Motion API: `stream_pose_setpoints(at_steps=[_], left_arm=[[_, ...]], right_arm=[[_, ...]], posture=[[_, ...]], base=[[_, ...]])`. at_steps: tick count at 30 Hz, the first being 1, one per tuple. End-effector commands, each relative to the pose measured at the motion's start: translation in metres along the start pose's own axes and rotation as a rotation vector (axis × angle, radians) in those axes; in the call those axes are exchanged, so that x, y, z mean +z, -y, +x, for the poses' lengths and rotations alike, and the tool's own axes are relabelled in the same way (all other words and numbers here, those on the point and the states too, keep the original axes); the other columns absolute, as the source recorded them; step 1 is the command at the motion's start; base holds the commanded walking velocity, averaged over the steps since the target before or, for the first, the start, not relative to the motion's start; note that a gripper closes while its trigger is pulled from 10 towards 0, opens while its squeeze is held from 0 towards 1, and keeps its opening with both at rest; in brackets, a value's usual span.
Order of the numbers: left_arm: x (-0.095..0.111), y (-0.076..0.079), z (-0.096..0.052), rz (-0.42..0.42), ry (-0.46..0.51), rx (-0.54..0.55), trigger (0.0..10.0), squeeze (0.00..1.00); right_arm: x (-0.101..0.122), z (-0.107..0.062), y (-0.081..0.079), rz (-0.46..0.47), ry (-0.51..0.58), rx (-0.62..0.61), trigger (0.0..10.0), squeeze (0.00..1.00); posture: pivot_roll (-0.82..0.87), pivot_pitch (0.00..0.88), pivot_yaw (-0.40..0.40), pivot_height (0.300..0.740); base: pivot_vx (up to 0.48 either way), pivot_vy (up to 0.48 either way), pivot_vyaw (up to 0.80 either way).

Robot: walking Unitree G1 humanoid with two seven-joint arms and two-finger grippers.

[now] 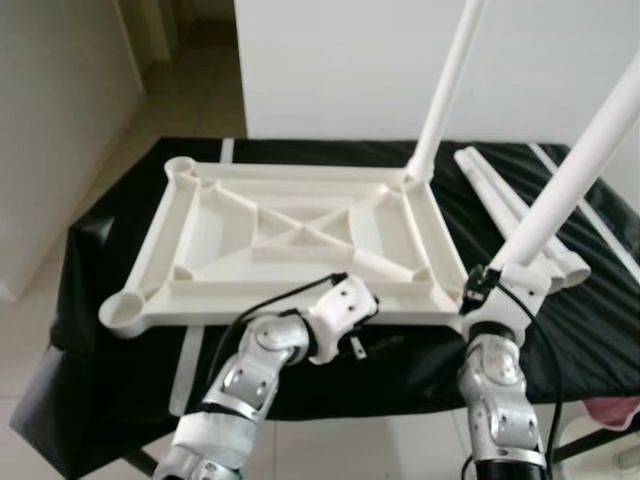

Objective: Building children table

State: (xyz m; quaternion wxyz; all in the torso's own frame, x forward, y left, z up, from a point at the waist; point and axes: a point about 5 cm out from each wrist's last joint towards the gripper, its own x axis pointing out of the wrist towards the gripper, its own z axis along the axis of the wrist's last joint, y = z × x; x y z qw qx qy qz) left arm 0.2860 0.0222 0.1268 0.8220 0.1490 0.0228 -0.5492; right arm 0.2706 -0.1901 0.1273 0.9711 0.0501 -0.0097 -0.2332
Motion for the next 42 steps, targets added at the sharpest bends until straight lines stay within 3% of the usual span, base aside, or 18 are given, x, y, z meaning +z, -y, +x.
stream_pose_setpoints(at_steps=[1,3,4,13,16,19,20,21,28,30,31,32,42], left_arm=[[0.002,-0.006,0.001,-0.007,0.003,0.112,10.0,0.00],[0.002,-0.006,0.001,-0.007,0.003,0.112,10.0,0.00],[0.003,-0.007,0.000,-0.007,0.004,0.118,10.0,0.00],[0.003,-0.007,0.000,-0.002,0.003,0.117,10.0,0.00],[0.004,-0.007,0.001,0.005,0.004,0.112,10.0,0.00],[0.004,-0.007,0.001,0.008,0.005,0.111,10.0,0.00],[0.005,-0.007,0.002,0.013,0.006,0.109,10.0,0.00],[0.006,-0.007,0.003,0.017,0.006,0.103,10.0,0.00],[0.004,-0.001,0.006,0.051,-0.010,0.051,10.0,0.00],[0.003,0.008,0.005,0.056,-0.011,-0.024,10.0,0.00],[0.003,0.008,0.005,0.056,-0.011,-0.024,10.0,0.00],[0.000,0.011,0.005,0.070,-0.033,-0.056,10.0,0.00],[-0.005,0.011,0.004,0.095,-0.067,-0.071,10.0,0.00]], right_arm=[[-0.023,-0.008,0.006,0.023,-0.118,-0.060,10.0,0.00],[-0.023,-0.008,0.006,0.023,-0.118,-0.060,10.0,0.00],[-0.020,-0.008,0.004,0.030,-0.102,-0.053,10.0,1.00],[-0.012,-0.003,0.005,0.047,-0.053,0.034,10.0,1.00],[-0.009,0.002,0.012,-0.009,-0.012,0.167,10.0,1.00],[-0.009,0.003,0.015,-0.030,-0.007,0.197,10.0,1.00],[-0.009,0.005,0.022,-0.059,-0.002,0.250,10.0,0.04],[-0.009,0.008,0.027,-0.084,0.002,0.305,10.0,0.00],[-0.009,0.020,0.041,-0.130,-0.004,0.425,10.0,0.00],[-0.003,0.025,0.042,-0.162,0.012,0.538,10.0,0.00],[-0.003,0.025,0.042,-0.162,0.012,0.538,10.0,0.00],[0.002,0.028,0.042,-0.175,0.021,0.630,10.0,0.00],[0.009,0.040,0.042,-0.232,0.030,0.787,10.0,0.00]], posture=[[0.03,0.000,-0.015,0.740],[0.03,0.000,-0.015,0.740],[0.03,0.000,-0.015,0.740],[0.03,0.000,-0.013,0.740],[0.02,0.000,-0.012,0.740],[0.02,0.000,-0.012,0.740],[0.02,0.000,-0.010,0.740],[0.02,0.000,-0.006,0.740],[0.01,0.000,-0.002,0.740],[0.01,0.000,0.002,0.740],[0.01,0.000,0.002,0.740],[0.01,0.000,0.003,0.740],[0.02,0.000,0.016,0.740]], base=[[0.000,0.000,0.00],[0.000,0.000,0.00],[0.000,0.000,0.00],[0.000,0.000,0.00],[0.000,0.000,0.00],[0.000,0.000,0.00],[0.000,0.000,0.00],[0.000,0.000,0.00],[0.000,0.000,0.00],[0.000,0.000,0.00],[0.000,0.000,0.00],[0.000,0.000,0.00],[0.000,0.000,0.00]])
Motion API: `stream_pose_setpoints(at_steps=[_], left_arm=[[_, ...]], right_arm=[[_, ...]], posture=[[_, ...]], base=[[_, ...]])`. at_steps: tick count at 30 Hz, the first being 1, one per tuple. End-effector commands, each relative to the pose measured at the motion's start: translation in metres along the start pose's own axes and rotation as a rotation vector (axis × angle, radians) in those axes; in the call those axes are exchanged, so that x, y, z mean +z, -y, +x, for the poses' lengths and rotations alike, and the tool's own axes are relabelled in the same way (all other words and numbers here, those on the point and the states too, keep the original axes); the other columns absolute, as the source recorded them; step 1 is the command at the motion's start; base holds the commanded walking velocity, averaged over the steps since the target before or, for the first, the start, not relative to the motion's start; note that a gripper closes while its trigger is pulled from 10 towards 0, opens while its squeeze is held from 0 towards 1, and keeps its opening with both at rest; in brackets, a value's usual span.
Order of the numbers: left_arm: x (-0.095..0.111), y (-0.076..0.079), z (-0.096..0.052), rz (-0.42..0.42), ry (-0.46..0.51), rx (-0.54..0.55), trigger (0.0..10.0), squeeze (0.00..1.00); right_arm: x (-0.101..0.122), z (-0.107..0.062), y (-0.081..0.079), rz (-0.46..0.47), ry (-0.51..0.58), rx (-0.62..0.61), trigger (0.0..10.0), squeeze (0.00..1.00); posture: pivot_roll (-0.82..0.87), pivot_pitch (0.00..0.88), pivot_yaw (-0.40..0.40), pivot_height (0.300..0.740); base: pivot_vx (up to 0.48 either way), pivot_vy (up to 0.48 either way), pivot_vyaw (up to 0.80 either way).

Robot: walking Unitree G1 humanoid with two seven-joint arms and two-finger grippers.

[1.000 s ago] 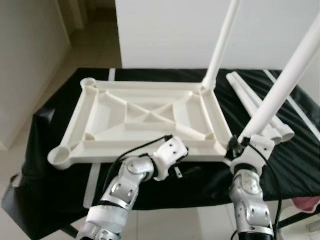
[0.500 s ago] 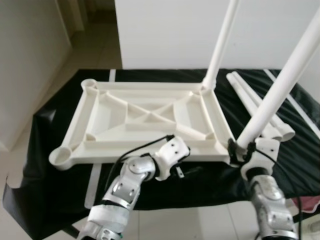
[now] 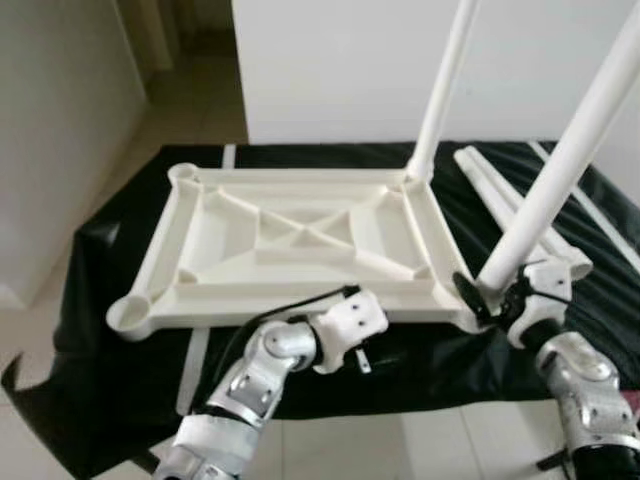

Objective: Building children table

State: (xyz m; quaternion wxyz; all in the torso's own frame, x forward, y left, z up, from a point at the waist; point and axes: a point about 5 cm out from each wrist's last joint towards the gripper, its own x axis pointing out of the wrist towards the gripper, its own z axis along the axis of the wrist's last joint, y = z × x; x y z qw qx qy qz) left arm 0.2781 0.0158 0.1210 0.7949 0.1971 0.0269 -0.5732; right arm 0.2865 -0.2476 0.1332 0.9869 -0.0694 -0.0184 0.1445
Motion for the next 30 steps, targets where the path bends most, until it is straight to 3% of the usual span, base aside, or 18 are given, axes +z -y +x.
stream_pose_setpoints(at_steps=[1,3,4,6,7,8,11,23,24,25,30], left_arm=[[-0.001,0.000,0.000,0.011,-0.015,-0.004,10.0,0.00],[-0.001,0.001,0.000,0.011,-0.014,-0.006,10.0,0.00],[0.000,0.001,0.000,0.010,-0.013,-0.008,10.0,0.00],[0.000,0.001,0.000,0.011,-0.014,-0.011,10.0,0.00],[0.000,0.001,0.000,0.014,-0.013,-0.013,10.0,0.00],[0.001,0.001,0.001,0.017,-0.011,-0.012,10.0,0.00],[0.002,0.001,0.001,0.019,-0.010,-0.007,10.0,0.00],[0.008,-0.007,-0.001,-0.014,0.019,0.049,10.0,0.00],[0.008,-0.008,-0.001,-0.014,0.019,0.049,10.0,0.00],[0.008,-0.008,-0.001,-0.013,0.019,0.049,10.0,0.00],[0.009,-0.008,-0.002,-0.011,0.018,0.048,10.0,0.00]], right_arm=[[-0.001,0.004,-0.001,-0.023,-0.011,0.080,10.0,0.00],[-0.001,0.006,-0.001,-0.027,-0.020,0.109,10.0,0.00],[-0.001,0.006,-0.001,-0.027,-0.024,0.132,8.7,0.00],[-0.002,0.007,0.001,-0.038,-0.037,0.147,8.7,0.00],[-0.002,0.008,0.002,-0.044,-0.045,0.157,2.5,0.00],[-0.002,0.009,0.003,-0.051,-0.048,0.166,0.1,0.00],[-0.002,0.009,0.005,-0.053,-0.049,0.174,0.0,0.00],[-0.017,-0.004,0.003,0.017,-0.075,0.148,0.0,0.00],[-0.018,-0.004,0.003,0.027,-0.075,0.139,8.9,0.00],[-0.019,-0.004,0.003,0.035,-0.076,0.127,10.0,0.00],[-0.021,-0.005,0.002,0.061,-0.071,0.082,10.0,0.00]], posture=[[0.02,0.000,0.018,0.740],[0.02,0.000,0.018,0.740],[0.02,0.000,0.018,0.740],[0.02,0.000,0.016,0.740],[0.02,0.000,0.015,0.740],[0.02,0.000,0.014,0.740],[0.03,0.000,0.010,0.740],[0.03,0.000,0.010,0.740],[0.03,0.000,0.010,0.740],[0.03,0.000,0.015,0.740],[0.02,0.000,0.018,0.740]], base=[[0.000,0.000,0.00],[0.000,0.000,0.00],[0.000,0.000,0.00],[0.000,0.000,0.00],[0.000,0.000,0.00],[0.000,0.000,0.00],[0.000,0.000,0.00],[0.000,0.000,0.00],[0.000,0.000,0.00],[0.000,0.000,0.00],[0.000,0.000,0.00]])
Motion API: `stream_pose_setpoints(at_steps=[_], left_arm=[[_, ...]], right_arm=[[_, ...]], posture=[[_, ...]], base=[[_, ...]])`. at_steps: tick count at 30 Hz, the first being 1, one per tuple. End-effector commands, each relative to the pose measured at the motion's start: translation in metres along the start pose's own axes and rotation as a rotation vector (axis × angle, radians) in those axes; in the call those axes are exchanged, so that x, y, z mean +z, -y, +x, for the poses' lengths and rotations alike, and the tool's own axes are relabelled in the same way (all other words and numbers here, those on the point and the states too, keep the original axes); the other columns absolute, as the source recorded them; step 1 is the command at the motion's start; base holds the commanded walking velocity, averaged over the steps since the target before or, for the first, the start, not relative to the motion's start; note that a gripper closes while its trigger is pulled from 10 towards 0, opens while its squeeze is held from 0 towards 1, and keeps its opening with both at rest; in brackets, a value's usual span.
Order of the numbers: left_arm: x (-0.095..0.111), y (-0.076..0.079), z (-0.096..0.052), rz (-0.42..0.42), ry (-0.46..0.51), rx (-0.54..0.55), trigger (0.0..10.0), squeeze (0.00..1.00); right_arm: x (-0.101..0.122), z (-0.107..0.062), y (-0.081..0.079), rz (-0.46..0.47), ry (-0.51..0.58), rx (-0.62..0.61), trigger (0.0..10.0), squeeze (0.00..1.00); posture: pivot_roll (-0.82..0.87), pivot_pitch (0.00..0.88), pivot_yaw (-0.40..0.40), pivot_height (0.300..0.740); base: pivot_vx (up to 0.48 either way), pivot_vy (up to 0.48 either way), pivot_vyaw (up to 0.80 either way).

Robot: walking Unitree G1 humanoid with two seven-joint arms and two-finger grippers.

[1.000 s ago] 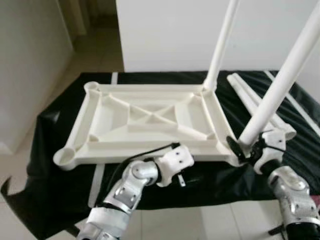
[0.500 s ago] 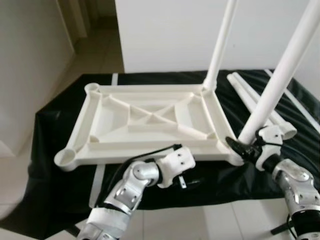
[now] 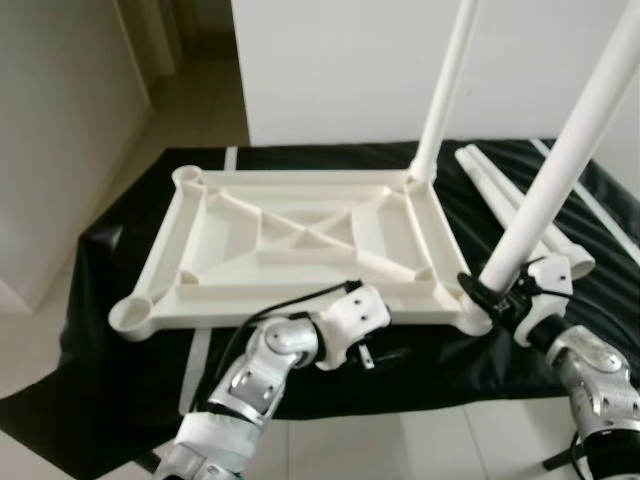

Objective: Building children table

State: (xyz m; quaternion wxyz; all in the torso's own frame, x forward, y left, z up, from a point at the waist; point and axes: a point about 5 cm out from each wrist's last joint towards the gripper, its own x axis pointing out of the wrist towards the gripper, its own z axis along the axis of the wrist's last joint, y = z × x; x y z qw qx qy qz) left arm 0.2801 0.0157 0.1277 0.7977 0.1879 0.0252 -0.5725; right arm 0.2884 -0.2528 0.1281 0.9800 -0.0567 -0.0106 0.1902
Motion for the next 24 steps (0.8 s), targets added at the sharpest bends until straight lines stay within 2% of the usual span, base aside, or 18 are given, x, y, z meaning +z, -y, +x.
stream_pose_setpoints(at_steps=[1,3,6,9,10,11,13,14,19,21,24], left_arm=[[0.003,-0.004,-0.001,0.003,0.004,0.044,10.0,0.00],[0.003,-0.004,-0.001,0.003,0.004,0.044,10.0,0.00],[0.003,-0.004,-0.001,-0.002,0.004,0.044,10.0,0.00],[0.003,-0.004,-0.001,-0.003,0.004,0.043,10.0,0.00],[0.003,-0.004,-0.001,-0.004,0.004,0.043,10.0,0.00],[0.003,-0.004,-0.001,-0.004,0.004,0.043,10.0,0.00],[0.004,-0.004,0.000,-0.006,0.006,0.044,10.0,0.00],[0.004,-0.003,0.001,-0.010,0.010,0.042,10.0,0.00],[0.004,-0.002,0.001,-0.009,0.011,0.040,10.0,0.00],[0.004,-0.002,0.002,-0.009,0.012,0.039,10.0,0.00],[0.005,-0.002,0.002,-0.009,0.013,0.040,10.0,0.00]], right_arm=[[-0.015,-0.005,-0.003,0.046,-0.064,-0.051,10.0,0.00],[-0.015,-0.005,-0.003,0.046,-0.064,-0.051,10.0,0.00],[-0.015,-0.004,-0.004,0.059,-0.074,-0.180,10.0,0.00],[-0.015,-0.003,-0.006,0.058,-0.074,-0.217,10.0,0.00],[-0.015,-0.002,-0.009,0.076,-0.079,-0.293,10.0,0.00],[-0.015,-0.002,-0.009,0.076,-0.079,-0.293,10.0,0.00],[-0.015,0.001,-0.015,0.126,-0.084,-0.417,10.0,0.00],[-0.017,0.002,-0.023,0.173,-0.098,-0.530,10.0,0.00],[-0.020,0.002,-0.029,0.208,-0.109,-0.621,10.0,0.00],[-0.025,0.006,-0.041,0.258,-0.123,-0.755,10.0,0.00],[-0.026,0.008,-0.046,0.272,-0.133,-0.811,10.0,0.00]], posture=[[0.02,0.000,0.021,0.740],[0.02,0.000,0.021,0.740],[0.01,0.000,0.020,0.740],[0.01,0.000,0.021,0.740],[0.01,0.000,0.020,0.740],[0.01,0.000,0.020,0.740],[0.00,0.000,0.021,0.740],[0.00,0.000,0.020,0.740],[0.00,0.000,0.020,0.740],[0.00,0.000,0.011,0.740],[0.00,0.000,0.009,0.740]], base=[[0.000,0.000,0.00],[0.000,0.000,0.00],[0.000,0.000,0.00],[0.000,0.000,0.00],[0.000,0.000,0.00],[0.000,0.000,0.00],[0.000,0.000,0.00],[0.000,0.000,0.00],[0.000,0.000,0.00],[0.000,0.000,0.00],[0.000,0.000,0.00]])
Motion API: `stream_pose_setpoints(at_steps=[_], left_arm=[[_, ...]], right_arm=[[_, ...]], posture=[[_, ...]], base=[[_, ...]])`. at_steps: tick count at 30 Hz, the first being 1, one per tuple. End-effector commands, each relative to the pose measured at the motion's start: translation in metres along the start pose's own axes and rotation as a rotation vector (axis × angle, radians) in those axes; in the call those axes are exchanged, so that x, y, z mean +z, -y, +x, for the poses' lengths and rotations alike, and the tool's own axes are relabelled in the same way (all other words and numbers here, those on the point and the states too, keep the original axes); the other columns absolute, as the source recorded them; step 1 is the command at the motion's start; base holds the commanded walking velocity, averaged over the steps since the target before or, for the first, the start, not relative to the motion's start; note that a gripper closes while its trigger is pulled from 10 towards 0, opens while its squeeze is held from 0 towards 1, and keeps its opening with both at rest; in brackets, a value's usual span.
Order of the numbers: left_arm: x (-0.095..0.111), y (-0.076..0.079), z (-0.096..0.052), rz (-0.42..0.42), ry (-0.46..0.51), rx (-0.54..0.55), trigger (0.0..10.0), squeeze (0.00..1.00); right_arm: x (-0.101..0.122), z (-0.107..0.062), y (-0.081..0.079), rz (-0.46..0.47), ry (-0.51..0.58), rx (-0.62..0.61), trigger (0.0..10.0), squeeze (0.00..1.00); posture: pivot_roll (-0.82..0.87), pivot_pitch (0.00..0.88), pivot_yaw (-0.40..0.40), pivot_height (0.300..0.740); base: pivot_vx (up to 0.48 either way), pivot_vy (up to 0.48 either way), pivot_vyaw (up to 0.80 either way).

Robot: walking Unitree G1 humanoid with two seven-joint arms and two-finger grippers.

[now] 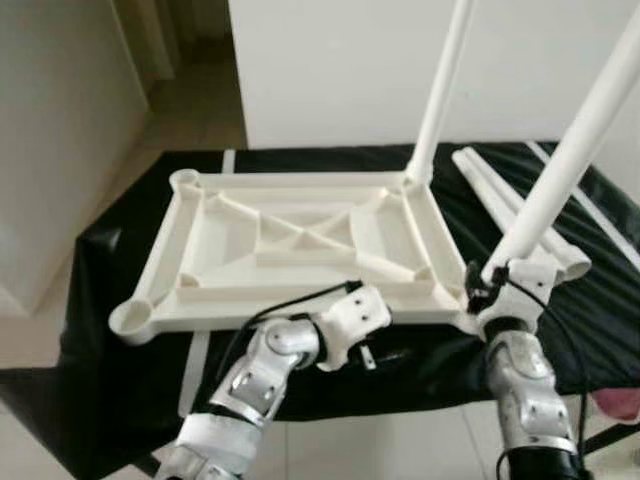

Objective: Building children table

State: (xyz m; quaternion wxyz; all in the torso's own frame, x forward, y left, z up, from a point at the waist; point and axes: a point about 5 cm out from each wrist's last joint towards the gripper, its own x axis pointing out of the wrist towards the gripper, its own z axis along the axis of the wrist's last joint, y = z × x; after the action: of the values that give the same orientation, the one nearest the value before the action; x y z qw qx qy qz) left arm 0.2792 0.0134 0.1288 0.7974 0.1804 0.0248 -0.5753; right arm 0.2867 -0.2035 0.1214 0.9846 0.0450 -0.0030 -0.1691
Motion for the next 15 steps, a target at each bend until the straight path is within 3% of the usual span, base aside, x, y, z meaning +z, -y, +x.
stream_pose_setpoints(at_steps=[1,2,4,15], left_arm=[[0.003,-0.003,0.001,0.002,0.004,0.047,10.0,0.00],[0.004,-0.004,0.001,-0.003,0.006,0.056,10.0,0.00],[0.004,-0.005,0.000,-0.006,0.008,0.062,10.0,0.00],[0.004,-0.006,0.002,0.000,0.011,0.065,10.0,0.00]], right_arm=[[-0.027,-0.008,0.003,0.058,-0.137,-0.158,10.0,0.00],[-0.029,-0.009,-0.010,0.086,-0.149,-0.132,10.0,0.00],[-0.027,-0.010,-0.016,0.105,-0.139,-0.113,10.0,0.00],[-0.016,-0.010,-0.016,0.096,-0.107,-0.116,10.0,0.00]], posture=[[0.01,0.000,0.000,0.740],[0.02,0.000,-0.002,0.740],[0.02,0.000,-0.002,0.740],[0.02,0.000,-0.005,0.740]], base=[[0.000,0.000,0.00],[0.000,0.000,0.00],[0.000,0.000,0.00],[0.000,0.000,0.00]])
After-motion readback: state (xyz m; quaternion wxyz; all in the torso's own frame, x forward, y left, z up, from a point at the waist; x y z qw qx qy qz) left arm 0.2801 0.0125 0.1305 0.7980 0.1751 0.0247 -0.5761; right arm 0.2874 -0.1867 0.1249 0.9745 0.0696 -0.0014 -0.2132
